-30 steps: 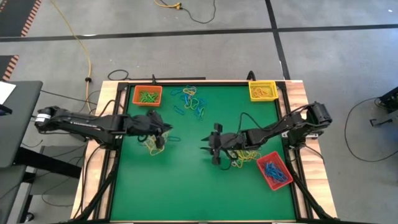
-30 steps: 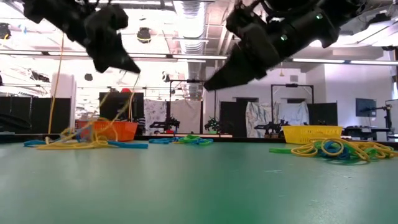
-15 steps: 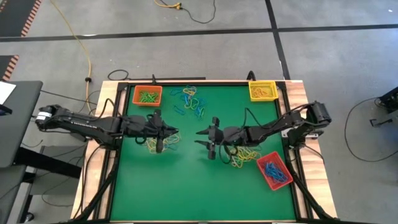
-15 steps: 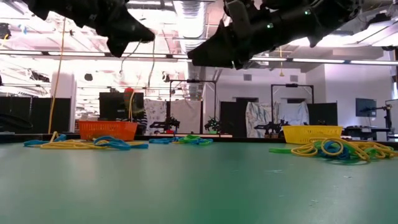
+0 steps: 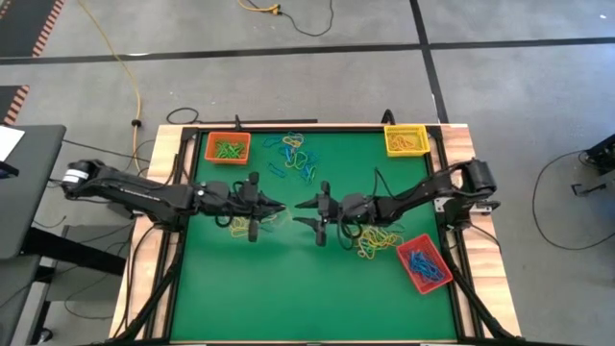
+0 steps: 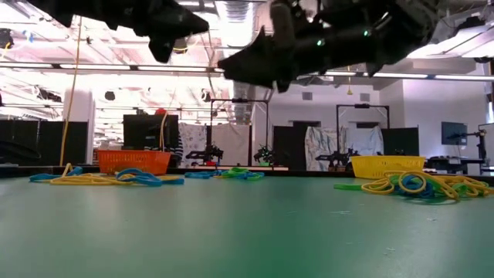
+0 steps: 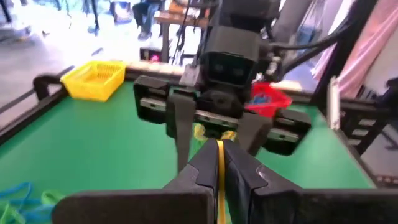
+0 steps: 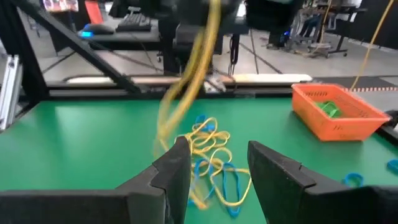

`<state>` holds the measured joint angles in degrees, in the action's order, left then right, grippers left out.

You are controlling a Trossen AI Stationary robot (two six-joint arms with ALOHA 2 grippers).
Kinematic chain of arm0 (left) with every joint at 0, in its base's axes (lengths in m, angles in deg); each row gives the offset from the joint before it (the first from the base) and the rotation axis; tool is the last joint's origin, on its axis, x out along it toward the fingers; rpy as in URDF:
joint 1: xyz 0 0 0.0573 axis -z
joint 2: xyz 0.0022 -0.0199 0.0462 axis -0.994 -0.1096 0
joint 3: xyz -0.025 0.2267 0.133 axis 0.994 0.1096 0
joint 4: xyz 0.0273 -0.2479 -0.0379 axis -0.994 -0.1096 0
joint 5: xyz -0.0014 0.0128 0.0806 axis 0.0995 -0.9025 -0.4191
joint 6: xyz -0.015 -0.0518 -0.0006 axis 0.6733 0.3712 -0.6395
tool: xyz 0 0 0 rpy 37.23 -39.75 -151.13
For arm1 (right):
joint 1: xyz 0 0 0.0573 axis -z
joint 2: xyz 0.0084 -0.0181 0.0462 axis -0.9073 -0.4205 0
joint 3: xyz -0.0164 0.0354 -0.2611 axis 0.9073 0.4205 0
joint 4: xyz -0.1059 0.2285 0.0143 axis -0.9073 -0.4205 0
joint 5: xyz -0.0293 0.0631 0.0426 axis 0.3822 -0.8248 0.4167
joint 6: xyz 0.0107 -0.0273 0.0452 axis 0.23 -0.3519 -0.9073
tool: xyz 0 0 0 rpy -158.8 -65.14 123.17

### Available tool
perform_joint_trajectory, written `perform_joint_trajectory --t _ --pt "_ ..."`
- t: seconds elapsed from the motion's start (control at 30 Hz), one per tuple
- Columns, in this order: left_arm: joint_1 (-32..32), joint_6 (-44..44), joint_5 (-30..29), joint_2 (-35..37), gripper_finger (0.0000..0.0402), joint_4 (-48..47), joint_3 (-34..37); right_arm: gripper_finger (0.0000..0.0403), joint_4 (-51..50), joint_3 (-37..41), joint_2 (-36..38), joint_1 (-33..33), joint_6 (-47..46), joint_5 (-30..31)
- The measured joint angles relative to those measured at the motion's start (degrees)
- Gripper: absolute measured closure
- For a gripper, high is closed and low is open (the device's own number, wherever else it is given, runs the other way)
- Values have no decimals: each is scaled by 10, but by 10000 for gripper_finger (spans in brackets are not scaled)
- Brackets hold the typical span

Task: Sort rubber bands into baskets
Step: Put the yellow rubber band into the yellow bin

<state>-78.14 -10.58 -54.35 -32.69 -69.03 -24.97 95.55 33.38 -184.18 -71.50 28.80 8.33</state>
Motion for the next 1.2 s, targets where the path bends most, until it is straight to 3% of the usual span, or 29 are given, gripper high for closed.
perform_joint_trajectory --t 0.23,0.63,1.2 --pt "0 -15 10 -40 401 -25 -40 216 -1 -26 -43 1 -1 -30" --pt "0 -27 8 -46 401 -64 -57 223 -27 -28 -45 -4 0 -43" --pt "0 -27 9 -46 401 -63 -57 384 -21 -28 -45 -4 13 -44"
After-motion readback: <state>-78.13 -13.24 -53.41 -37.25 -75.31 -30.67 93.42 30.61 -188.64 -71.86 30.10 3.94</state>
